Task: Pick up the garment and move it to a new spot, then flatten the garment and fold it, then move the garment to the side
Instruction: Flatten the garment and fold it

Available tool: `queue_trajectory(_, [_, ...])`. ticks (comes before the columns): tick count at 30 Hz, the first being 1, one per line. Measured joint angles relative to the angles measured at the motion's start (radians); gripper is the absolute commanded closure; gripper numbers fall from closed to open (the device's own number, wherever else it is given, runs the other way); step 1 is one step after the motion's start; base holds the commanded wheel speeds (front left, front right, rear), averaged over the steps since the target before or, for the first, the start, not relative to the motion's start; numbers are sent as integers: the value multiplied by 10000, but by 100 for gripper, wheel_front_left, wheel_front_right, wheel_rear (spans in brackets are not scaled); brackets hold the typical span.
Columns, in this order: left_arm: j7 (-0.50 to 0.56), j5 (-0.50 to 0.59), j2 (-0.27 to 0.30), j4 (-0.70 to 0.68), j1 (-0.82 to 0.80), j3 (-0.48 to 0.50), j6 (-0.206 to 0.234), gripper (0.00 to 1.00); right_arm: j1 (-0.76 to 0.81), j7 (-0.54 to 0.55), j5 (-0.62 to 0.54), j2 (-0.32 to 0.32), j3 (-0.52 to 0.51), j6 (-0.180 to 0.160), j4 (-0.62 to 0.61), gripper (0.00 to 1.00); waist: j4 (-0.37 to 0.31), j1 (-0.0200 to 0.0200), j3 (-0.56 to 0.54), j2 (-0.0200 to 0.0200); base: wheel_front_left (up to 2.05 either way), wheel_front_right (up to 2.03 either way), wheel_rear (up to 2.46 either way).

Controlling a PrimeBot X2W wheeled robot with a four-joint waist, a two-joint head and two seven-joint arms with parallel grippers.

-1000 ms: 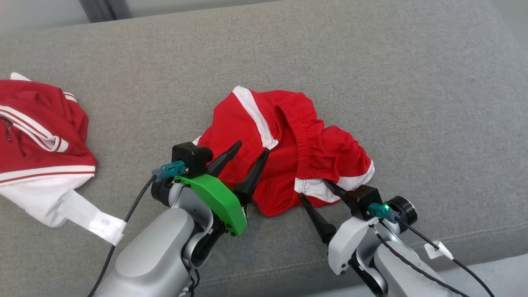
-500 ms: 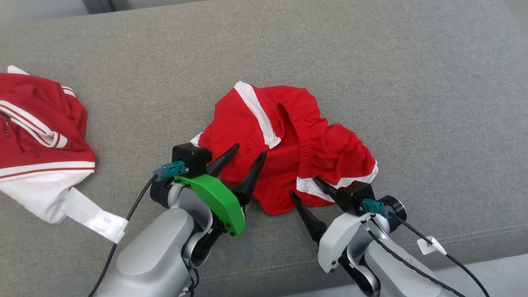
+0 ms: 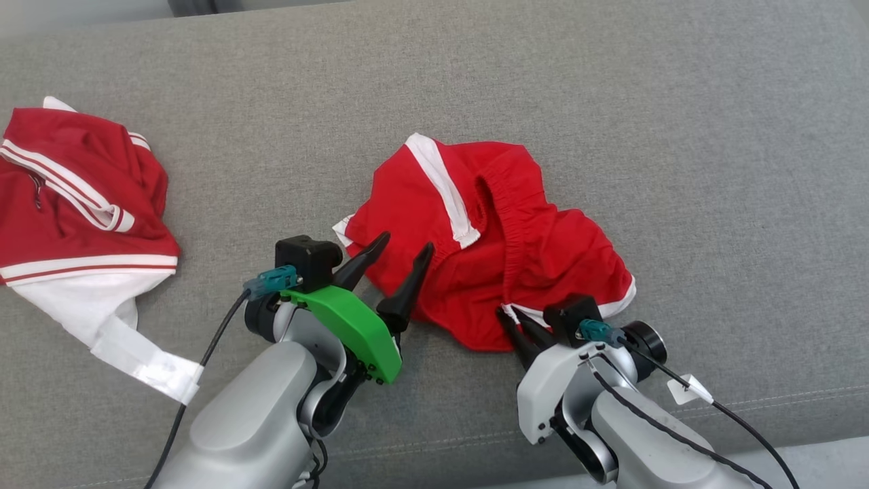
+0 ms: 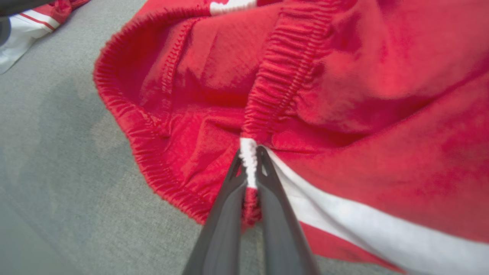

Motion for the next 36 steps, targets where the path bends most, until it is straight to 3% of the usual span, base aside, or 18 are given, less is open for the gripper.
queue_trajectory(9, [-311, -385, 52, 115, 230, 270, -10, 0, -31, -23, 462, 4, -61, -102, 12, 100, -178, 0, -280, 0, 0, 0, 0])
queue_trajectory(19, [-550, -721, -21, -2, 662, 681, -10, 0, 567, -476, 1973, 4, -1398, -167, -922, 100, -373, 0, -421, 0, 0, 0, 0])
queue_trajectory(25, [-667, -1070, -284, -261, 760, 800, -12, 0, 898, -449, 3883, 0, -1747, 477, -2240, 100, -252, 0, -442, 0, 0, 0, 0])
queue_trajectory(31, [-757, -1290, -454, -499, 1086, 1049, -13, 0, 926, 355, 5331, 2, -1407, 1095, -3586, 100, 86, 0, -518, 0, 0, 0, 0])
queue_trajectory(36, [-878, -1747, -499, -1034, 1174, 1879, -10, 0, 921, 1193, 7024, -10, -1129, 1248, -4800, 100, 479, 0, -625, 0, 0, 0, 0])
